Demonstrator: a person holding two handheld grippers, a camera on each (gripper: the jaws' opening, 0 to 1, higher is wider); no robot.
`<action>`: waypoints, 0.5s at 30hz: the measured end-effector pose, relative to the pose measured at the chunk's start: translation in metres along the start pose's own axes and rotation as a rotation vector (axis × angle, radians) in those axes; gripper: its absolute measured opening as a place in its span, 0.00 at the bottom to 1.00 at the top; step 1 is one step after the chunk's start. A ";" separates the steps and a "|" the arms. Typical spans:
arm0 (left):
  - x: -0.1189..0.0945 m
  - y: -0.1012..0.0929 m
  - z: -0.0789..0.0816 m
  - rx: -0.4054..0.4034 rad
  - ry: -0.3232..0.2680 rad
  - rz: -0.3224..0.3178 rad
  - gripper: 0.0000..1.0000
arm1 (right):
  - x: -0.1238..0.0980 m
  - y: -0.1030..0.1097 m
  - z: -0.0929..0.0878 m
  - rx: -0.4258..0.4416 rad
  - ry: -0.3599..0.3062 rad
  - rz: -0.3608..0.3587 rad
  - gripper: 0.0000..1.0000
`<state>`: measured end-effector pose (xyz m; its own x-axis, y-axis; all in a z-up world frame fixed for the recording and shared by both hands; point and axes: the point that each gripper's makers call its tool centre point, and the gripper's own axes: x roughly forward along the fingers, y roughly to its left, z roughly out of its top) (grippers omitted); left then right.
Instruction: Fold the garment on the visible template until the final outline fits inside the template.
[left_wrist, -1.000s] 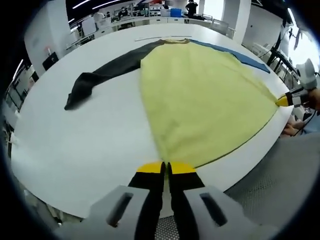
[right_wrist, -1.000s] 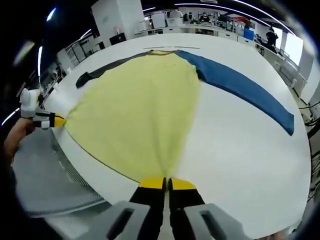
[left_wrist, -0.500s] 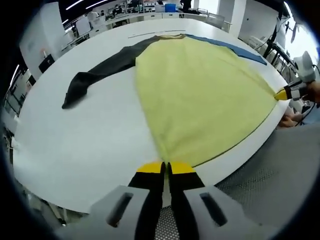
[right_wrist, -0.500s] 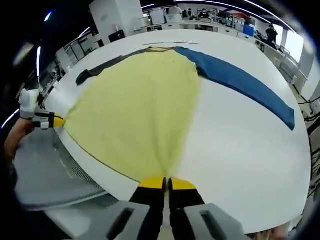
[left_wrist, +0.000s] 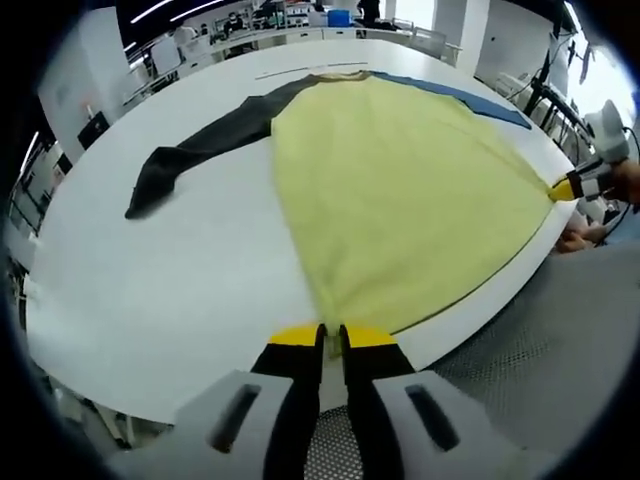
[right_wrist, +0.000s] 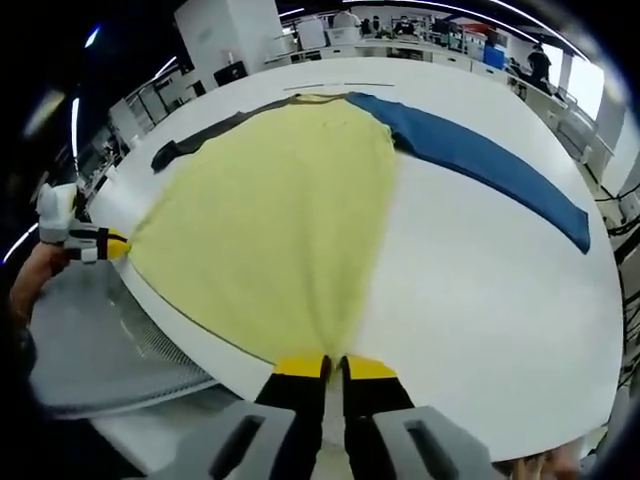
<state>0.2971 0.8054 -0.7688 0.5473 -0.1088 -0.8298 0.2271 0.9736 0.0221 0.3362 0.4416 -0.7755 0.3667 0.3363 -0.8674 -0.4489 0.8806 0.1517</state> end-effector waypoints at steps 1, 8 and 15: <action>-0.002 0.002 0.004 0.000 -0.024 0.008 0.11 | -0.001 0.000 0.002 0.016 -0.014 0.008 0.13; -0.009 0.004 0.019 -0.077 -0.117 -0.023 0.30 | -0.009 0.000 0.019 0.070 -0.096 0.050 0.43; -0.015 0.006 0.037 -0.092 -0.200 -0.018 0.48 | -0.020 -0.012 0.046 0.098 -0.205 0.046 0.60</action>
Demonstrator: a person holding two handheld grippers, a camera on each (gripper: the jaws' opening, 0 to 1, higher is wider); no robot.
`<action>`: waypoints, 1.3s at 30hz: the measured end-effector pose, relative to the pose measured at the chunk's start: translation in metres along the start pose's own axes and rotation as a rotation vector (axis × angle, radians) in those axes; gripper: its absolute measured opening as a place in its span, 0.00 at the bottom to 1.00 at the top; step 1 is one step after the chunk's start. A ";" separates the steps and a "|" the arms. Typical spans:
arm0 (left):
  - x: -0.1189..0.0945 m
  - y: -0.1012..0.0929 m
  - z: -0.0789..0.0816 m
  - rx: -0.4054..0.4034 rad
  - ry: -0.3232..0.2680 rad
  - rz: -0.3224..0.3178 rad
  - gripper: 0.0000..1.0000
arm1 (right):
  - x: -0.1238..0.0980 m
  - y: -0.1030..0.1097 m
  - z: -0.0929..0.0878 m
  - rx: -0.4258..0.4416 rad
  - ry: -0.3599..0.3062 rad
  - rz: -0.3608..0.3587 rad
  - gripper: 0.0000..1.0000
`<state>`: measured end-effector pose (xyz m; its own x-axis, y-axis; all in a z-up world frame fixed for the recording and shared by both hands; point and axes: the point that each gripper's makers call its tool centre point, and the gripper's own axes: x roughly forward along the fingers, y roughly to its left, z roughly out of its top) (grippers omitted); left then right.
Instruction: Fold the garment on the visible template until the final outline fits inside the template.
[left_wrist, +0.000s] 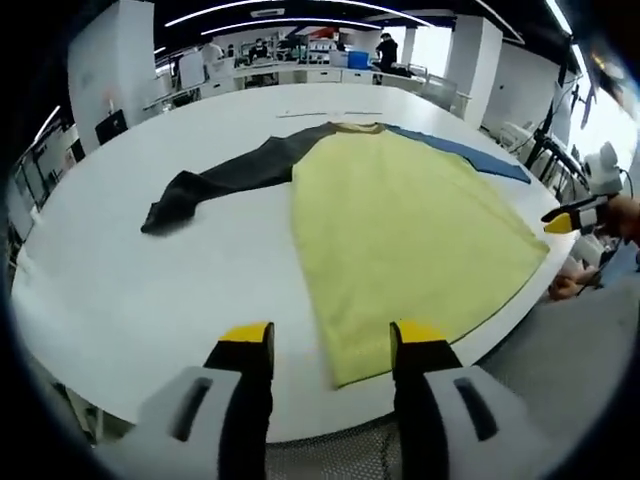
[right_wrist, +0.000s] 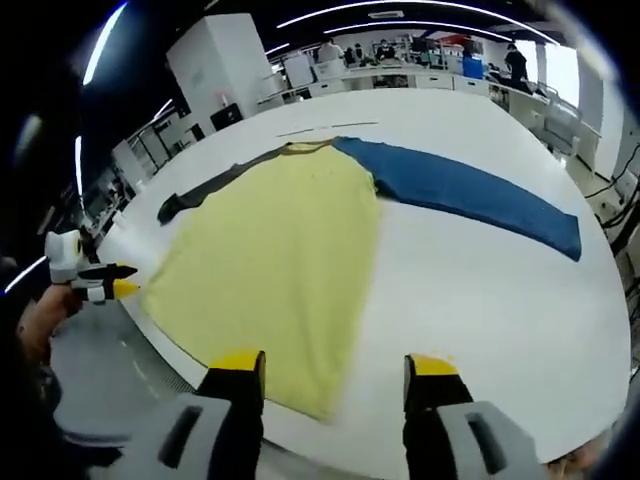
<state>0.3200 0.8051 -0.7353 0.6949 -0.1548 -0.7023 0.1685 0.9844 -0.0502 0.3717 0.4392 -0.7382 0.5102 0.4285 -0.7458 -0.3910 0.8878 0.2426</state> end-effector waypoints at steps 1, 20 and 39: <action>0.000 -0.001 0.002 0.002 -0.009 -0.005 0.50 | -0.001 -0.004 0.004 0.004 -0.011 -0.003 0.62; -0.003 -0.015 0.025 0.009 -0.083 -0.053 0.89 | -0.011 -0.106 0.060 0.071 -0.109 -0.121 0.76; -0.005 -0.014 0.035 0.010 -0.119 -0.038 0.99 | -0.003 -0.194 0.082 0.168 -0.169 -0.280 0.74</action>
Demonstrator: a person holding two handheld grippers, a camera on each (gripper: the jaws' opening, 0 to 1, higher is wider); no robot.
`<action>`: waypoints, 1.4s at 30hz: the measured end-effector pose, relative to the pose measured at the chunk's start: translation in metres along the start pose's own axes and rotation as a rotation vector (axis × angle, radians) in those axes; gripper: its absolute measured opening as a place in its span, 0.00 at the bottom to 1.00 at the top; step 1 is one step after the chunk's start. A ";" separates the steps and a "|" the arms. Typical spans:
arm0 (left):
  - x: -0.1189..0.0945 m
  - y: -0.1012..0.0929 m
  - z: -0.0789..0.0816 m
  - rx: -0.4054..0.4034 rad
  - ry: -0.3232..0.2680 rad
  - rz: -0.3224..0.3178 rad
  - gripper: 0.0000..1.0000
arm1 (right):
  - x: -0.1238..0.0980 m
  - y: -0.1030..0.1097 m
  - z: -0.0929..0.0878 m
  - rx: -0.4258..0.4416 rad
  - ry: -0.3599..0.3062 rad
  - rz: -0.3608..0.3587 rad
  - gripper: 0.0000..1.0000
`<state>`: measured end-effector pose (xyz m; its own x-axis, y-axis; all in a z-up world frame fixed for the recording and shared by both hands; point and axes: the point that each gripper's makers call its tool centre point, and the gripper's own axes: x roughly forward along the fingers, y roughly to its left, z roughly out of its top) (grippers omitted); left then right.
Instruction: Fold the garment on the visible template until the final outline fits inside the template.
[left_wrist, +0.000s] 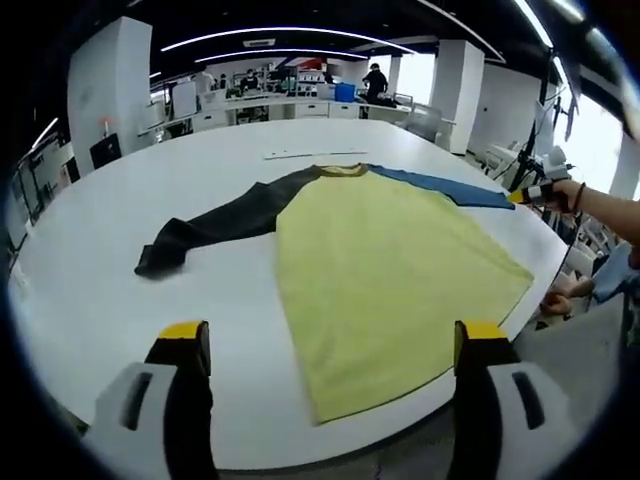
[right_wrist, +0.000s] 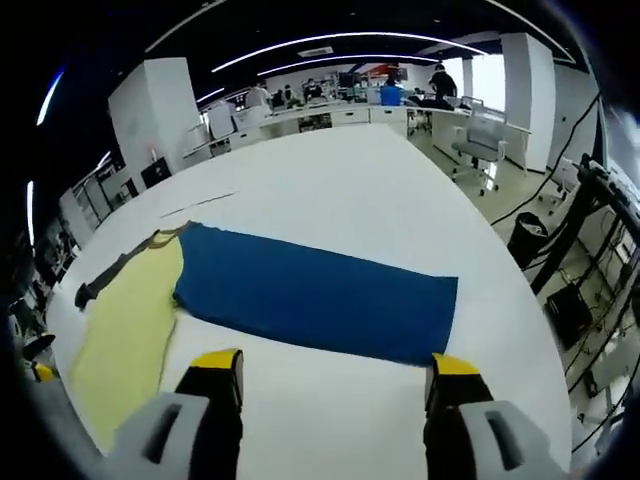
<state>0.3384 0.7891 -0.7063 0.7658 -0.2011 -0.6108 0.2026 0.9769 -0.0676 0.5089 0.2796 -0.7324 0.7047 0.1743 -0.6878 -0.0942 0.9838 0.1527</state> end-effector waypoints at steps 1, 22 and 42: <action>0.000 0.000 0.000 -0.006 0.000 0.000 0.99 | 0.000 -0.002 0.001 0.000 -0.002 -0.002 0.74; -0.003 0.008 0.005 -0.020 -0.026 0.034 0.91 | 0.017 -0.058 -0.011 0.000 0.063 -0.183 0.28; -0.008 0.015 0.011 -0.013 -0.063 0.048 0.90 | 0.023 -0.058 -0.007 0.029 0.060 -0.241 0.00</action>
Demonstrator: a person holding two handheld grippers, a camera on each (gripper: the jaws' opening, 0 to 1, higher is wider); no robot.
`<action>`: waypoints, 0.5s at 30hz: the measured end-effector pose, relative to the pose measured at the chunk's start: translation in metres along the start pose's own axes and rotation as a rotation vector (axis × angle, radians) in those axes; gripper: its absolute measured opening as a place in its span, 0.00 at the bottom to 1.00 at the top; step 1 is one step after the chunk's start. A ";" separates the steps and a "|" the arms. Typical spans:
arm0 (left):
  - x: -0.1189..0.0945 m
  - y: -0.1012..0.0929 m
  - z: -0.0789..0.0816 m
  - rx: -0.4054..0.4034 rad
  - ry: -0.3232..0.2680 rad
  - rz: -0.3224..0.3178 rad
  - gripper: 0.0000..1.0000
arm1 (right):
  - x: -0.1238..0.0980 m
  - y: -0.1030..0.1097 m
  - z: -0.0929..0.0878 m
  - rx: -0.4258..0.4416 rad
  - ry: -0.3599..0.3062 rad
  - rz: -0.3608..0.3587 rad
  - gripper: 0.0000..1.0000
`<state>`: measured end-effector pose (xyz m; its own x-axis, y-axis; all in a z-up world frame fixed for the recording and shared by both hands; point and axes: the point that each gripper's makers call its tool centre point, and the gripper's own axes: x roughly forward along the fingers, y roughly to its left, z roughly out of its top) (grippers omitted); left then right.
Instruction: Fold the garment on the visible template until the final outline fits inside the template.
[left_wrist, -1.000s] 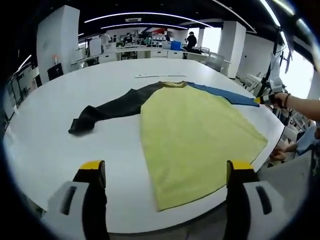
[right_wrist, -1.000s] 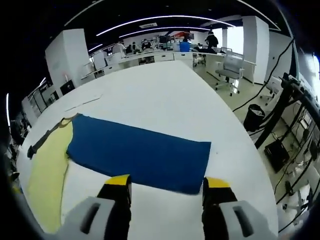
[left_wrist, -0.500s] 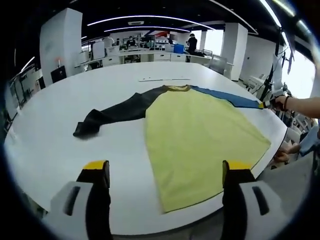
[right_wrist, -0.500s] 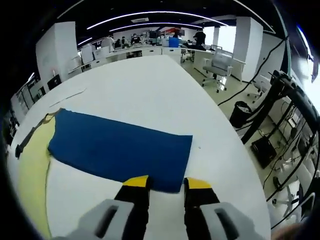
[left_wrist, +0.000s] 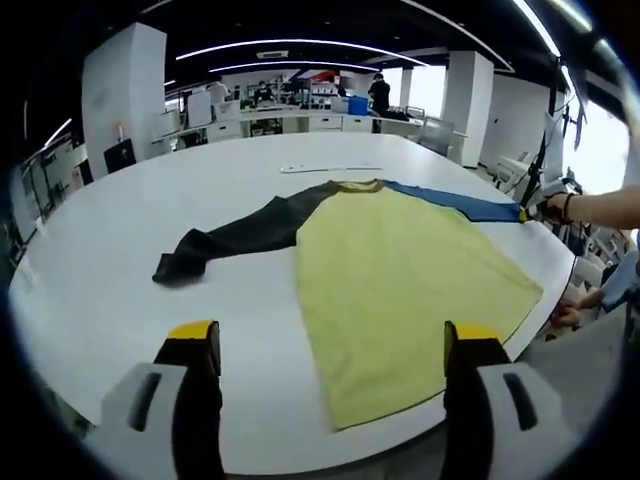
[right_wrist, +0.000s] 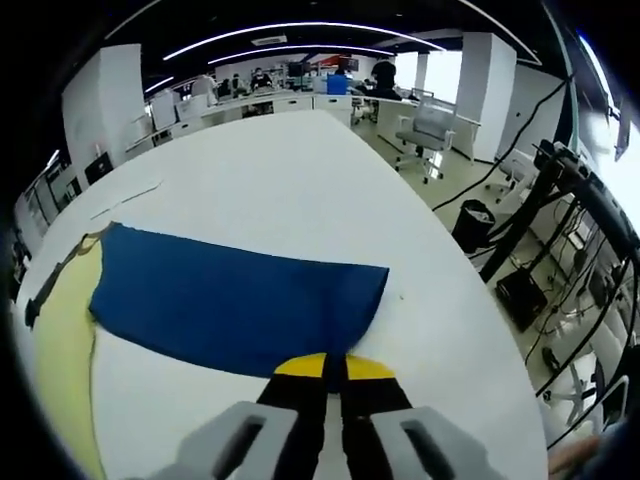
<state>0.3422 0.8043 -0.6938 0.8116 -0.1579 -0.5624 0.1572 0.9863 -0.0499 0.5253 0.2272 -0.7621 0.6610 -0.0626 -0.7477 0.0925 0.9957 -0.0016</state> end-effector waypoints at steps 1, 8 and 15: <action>0.000 0.000 0.000 0.001 -0.001 0.000 0.90 | 0.000 -0.001 0.000 0.009 0.000 0.004 0.00; -0.003 0.002 0.005 0.013 -0.013 0.016 0.91 | -0.007 0.010 0.015 -0.002 -0.013 0.008 0.00; -0.005 0.004 0.006 0.023 -0.013 0.025 0.92 | -0.014 0.040 0.047 -0.026 -0.076 0.079 0.00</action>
<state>0.3422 0.8092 -0.6863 0.8226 -0.1337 -0.5527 0.1491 0.9887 -0.0172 0.5549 0.2648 -0.7206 0.7204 0.0120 -0.6935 0.0191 0.9991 0.0372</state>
